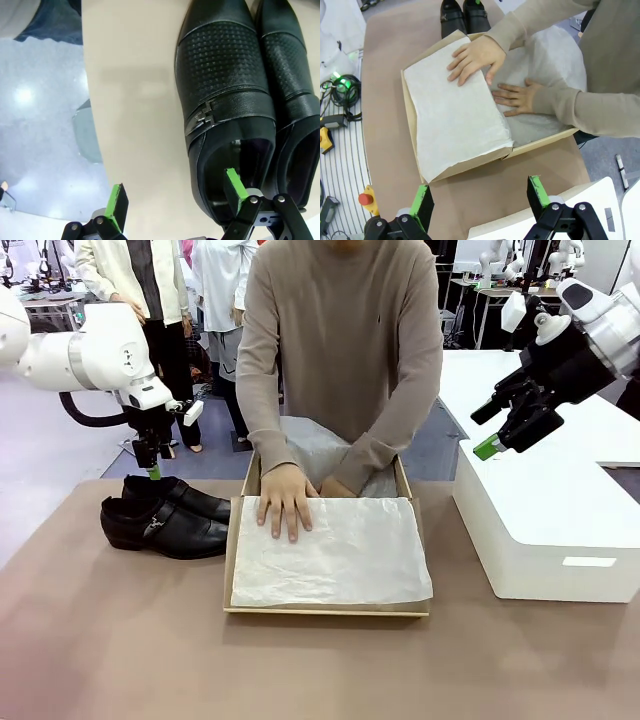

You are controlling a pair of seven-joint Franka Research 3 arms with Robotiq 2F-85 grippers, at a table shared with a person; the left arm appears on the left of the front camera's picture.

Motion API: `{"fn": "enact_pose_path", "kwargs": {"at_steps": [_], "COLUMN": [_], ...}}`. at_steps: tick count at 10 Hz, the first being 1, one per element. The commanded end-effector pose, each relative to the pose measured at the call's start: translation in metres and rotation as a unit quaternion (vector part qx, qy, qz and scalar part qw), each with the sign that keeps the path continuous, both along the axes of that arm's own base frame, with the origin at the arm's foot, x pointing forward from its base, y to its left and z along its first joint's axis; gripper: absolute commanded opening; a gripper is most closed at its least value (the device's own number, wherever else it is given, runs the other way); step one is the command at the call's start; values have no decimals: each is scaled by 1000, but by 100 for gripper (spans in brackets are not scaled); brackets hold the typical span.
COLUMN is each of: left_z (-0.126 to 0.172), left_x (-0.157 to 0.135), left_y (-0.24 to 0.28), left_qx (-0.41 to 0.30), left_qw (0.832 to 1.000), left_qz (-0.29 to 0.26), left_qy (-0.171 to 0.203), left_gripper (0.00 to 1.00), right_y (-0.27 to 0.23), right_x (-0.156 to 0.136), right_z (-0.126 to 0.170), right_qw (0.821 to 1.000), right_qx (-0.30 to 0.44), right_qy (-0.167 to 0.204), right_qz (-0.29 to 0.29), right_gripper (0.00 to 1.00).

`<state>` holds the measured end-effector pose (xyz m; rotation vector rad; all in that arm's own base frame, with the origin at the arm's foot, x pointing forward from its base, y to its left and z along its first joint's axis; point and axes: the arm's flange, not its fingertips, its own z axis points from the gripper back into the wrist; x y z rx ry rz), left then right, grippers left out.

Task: Pack the shoes into the box.
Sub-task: Place one shoe of the Shoes into the Shoes Box.

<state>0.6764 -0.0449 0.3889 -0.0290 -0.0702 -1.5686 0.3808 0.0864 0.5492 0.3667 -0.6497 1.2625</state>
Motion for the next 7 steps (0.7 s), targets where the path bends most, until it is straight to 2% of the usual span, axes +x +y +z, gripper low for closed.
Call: {"fn": "enact_pose_path", "kwargs": {"at_steps": [1, 3, 7], "left_z": [1, -4, -16], "left_x": [9, 11, 16], "left_y": [2, 4, 4], "left_qx": [10, 13, 16], "left_qw": [1000, 999, 999], "left_qz": [0, -3, -1], "left_qy": [19, 38, 51], "left_gripper": [100, 100, 100], "right_y": [-1, -1, -1], "right_x": [2, 2, 2], "right_z": [0, 0, 0], "right_qw": [1000, 1000, 1000], "right_qx": [11, 11, 11], "right_qy": [-6, -6, -6], "right_qz": [13, 13, 13], "right_gripper": [100, 100, 100]}}
